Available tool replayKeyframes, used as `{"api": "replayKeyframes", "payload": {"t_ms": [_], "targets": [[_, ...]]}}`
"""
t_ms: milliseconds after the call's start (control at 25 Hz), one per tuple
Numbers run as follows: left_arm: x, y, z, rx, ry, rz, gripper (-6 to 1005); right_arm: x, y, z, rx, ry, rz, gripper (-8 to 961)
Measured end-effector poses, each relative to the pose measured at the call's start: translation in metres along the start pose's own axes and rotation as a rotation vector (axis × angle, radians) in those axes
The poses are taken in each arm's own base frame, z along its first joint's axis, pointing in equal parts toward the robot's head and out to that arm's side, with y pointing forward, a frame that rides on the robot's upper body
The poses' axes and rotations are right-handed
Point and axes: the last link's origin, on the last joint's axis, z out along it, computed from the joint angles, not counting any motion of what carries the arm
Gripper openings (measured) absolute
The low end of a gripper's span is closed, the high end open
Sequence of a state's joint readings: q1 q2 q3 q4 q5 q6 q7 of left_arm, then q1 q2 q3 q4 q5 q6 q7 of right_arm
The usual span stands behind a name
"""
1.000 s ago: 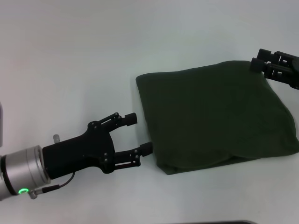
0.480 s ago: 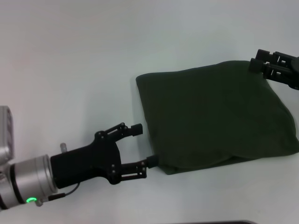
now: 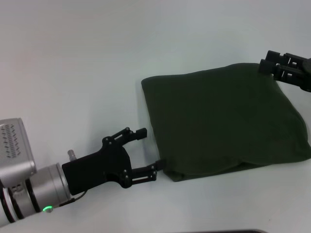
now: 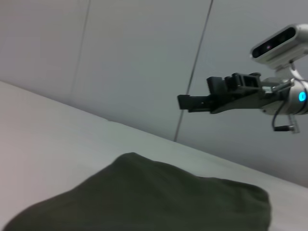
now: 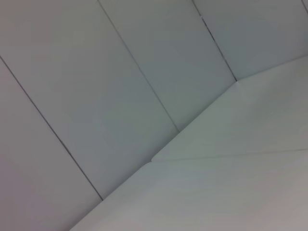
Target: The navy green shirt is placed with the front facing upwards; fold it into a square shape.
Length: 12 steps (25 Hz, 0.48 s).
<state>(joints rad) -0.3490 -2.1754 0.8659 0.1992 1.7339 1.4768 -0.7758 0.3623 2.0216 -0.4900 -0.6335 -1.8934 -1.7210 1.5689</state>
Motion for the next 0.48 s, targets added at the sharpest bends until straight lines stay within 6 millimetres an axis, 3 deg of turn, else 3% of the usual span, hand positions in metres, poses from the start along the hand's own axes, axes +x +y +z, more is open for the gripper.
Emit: {"api": "replayKeyframes", "payload": {"t_ms": [480], "targets": [[-0.0080, 0.0029, -0.0058, 0.047, 0.005, 0.032, 902, -0.0012, -0.0005, -0.0011, 0.005, -0.012, 0.002, 748]]}}
